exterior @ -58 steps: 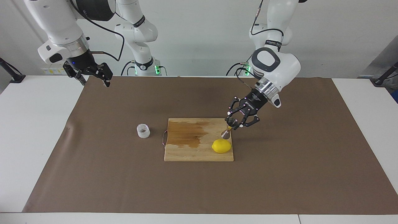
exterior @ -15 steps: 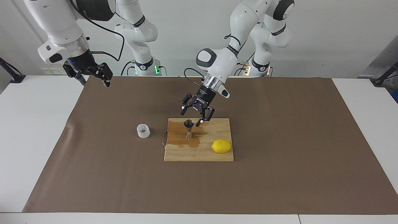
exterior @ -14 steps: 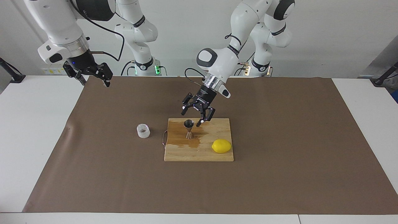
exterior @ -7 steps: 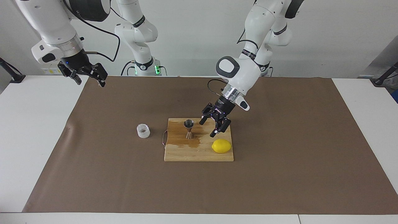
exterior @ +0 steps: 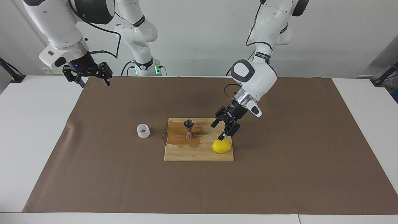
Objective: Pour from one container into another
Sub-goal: 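Open the left gripper and lift it away from the steel cup, then withdraw the left gripper while the right gripper reaches the white cup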
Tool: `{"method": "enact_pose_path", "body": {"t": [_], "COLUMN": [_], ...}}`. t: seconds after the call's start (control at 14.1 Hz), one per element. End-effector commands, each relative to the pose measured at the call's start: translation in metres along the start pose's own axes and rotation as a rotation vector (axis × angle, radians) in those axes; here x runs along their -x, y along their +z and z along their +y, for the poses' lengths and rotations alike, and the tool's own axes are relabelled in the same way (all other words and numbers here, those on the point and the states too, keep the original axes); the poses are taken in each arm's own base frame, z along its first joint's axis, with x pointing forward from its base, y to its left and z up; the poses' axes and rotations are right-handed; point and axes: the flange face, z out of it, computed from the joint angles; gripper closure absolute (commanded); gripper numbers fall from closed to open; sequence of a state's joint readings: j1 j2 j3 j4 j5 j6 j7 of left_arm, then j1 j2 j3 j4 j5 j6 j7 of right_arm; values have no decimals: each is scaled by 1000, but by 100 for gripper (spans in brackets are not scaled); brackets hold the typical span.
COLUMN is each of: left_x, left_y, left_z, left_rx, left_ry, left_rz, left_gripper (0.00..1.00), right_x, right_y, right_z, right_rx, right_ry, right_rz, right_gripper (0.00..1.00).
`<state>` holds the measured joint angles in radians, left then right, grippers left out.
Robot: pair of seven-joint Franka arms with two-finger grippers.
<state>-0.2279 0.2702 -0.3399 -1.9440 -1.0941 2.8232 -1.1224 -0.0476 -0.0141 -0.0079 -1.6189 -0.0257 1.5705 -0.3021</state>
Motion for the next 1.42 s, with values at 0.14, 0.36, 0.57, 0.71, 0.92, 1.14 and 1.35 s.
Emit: {"method": "enact_pose_path", "body": {"t": [0.14, 0.36, 0.57, 0.71, 0.92, 1.14, 1.35], "left_x": [-14, -26, -28, -33, -31, -48, -70], "left_y": [-42, -61, -70, -72, -75, -89, -112], "left_z": [29, 43, 50, 51, 49, 51, 57], "left_rx": [-105, -146, -227, -279, -391, -536, -648], "left_ry": [302, 426, 630, 723, 917, 1125, 1255], "left_rz": [110, 192, 308, 373, 467, 430, 401], "left_gripper": [0, 0, 0, 0, 0, 0, 0], "right_x": [12, 14, 8, -3, -28, -51, -47], "right_y": [18, 39, 81, 109, 165, 214, 258], "right_z": [1, 16, 45, 48, 59, 44, 38], "right_rx": [-42, -88, -203, -275, -345, -354, -470], "right_ry": [-402, -603, -791, -892, -1003, -1119, -1126], "right_rz": [66, 96, 189, 224, 325, 338, 439], "right_gripper": [0, 0, 0, 0, 0, 0, 0]}}
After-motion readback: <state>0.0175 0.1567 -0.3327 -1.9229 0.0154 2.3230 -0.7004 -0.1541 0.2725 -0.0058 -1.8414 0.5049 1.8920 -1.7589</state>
